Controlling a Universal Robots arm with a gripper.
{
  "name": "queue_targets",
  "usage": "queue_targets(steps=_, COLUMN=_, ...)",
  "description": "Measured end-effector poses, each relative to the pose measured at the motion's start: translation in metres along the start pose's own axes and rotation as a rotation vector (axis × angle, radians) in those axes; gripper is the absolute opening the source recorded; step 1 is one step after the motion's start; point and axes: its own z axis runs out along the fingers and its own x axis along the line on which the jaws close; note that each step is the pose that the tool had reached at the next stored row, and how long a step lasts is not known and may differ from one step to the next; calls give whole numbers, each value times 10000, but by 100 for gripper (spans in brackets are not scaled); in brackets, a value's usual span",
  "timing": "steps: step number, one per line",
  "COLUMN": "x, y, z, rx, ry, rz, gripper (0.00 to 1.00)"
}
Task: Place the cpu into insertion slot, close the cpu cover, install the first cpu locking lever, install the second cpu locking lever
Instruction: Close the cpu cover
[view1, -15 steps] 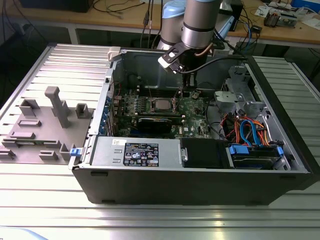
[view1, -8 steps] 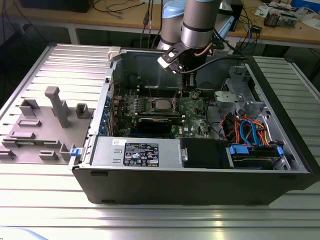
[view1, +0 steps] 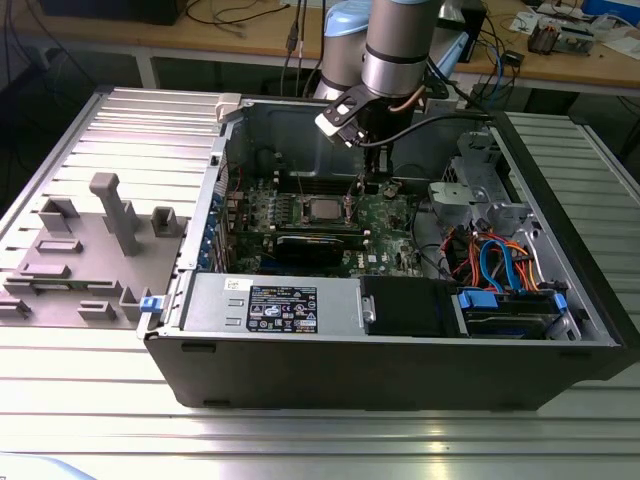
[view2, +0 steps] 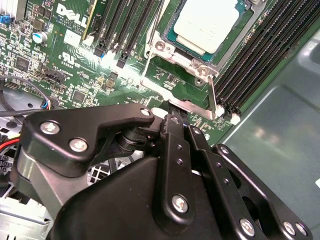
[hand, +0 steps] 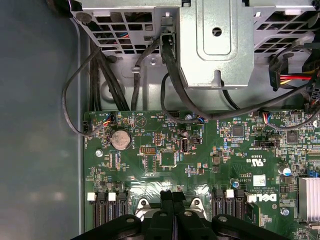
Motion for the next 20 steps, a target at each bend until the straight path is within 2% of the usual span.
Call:
queue_targets(steps=7, x=0, y=-42, z=-1, rx=0, ry=4, rz=-2, gripper=11)
queue_targets(steps=20, x=-1, y=-66, z=-1, rx=0, ry=6, rz=-3, gripper=11)
